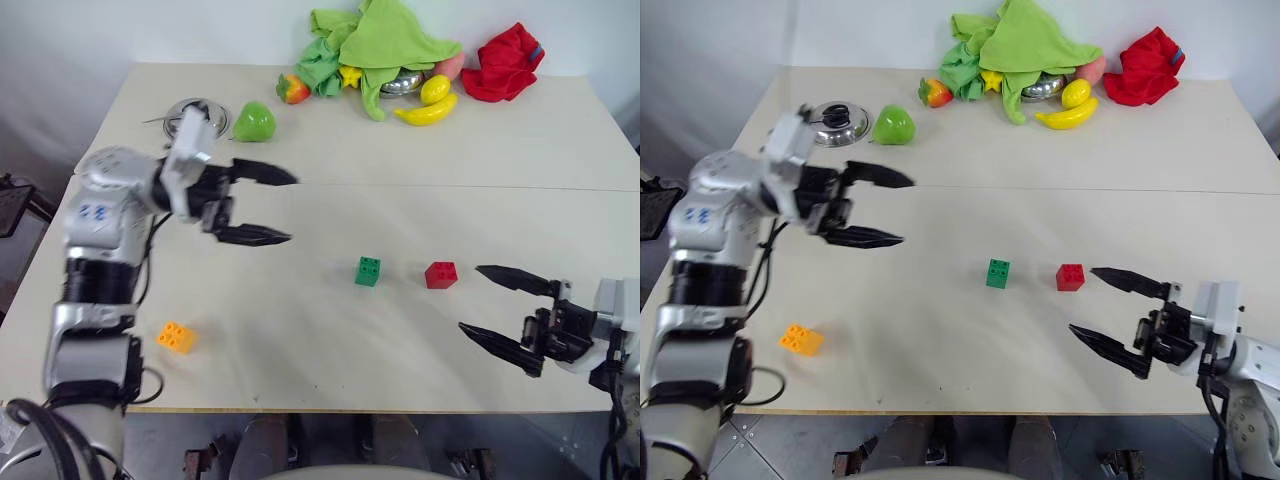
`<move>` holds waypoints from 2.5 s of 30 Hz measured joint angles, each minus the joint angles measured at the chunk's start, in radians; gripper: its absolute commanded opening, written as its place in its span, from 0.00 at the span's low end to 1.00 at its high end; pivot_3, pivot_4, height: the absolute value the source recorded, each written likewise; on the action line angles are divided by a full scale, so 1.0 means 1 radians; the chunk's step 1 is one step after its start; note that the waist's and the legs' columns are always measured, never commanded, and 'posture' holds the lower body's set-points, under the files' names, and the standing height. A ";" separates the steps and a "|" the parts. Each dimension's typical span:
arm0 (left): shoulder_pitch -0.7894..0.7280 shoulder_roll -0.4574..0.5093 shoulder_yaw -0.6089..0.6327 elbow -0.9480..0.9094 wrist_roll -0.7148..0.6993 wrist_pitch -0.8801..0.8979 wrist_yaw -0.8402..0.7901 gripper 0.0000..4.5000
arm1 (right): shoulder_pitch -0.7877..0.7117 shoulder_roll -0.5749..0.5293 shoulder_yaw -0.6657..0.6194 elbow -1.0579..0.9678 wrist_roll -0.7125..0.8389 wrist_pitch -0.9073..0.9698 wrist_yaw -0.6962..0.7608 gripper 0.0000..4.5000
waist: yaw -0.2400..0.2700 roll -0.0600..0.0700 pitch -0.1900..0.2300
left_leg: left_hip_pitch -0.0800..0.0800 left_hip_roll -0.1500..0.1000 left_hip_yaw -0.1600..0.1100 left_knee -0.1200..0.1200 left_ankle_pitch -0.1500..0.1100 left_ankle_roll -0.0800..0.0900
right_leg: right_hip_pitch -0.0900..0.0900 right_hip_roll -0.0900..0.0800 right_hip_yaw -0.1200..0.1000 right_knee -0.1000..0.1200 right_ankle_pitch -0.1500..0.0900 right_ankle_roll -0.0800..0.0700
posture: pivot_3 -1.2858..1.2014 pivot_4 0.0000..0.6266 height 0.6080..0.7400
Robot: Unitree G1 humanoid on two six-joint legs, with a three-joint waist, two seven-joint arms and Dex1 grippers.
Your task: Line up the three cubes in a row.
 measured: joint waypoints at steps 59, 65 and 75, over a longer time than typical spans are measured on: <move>1.117 -0.015 0.393 -0.567 -0.035 0.111 0.593 0.33 | -0.015 -0.001 0.086 0.337 -0.097 -0.225 0.302 1.00 | -0.003 0.001 -0.002 | 0.007 -0.001 -0.003 -0.005 -0.007 -0.005 | 0.007 -0.011 -0.005 -0.008 -0.001 -0.003 | 0.52 0.24 1.00; 0.533 0.089 0.134 -0.379 -0.061 0.114 0.339 0.33 | 0.009 -0.025 0.062 0.266 -0.107 -0.178 0.240 1.00 | 0.017 0.005 -0.003 | 0.006 -0.005 -0.003 -0.003 -0.003 0.000 | 0.006 -0.010 -0.006 -0.001 0.000 -0.002 | 0.52 0.24 1.00; -0.075 -0.183 -0.318 0.279 0.265 -0.167 0.156 0.33 | 0.179 -0.014 -0.057 0.047 -0.107 -0.123 0.041 1.00 | 0.015 0.004 -0.003 | 0.004 -0.004 0.002 -0.005 -0.003 0.000 | 0.005 0.001 -0.008 -0.007 0.000 -0.001 | 0.52 0.24 1.00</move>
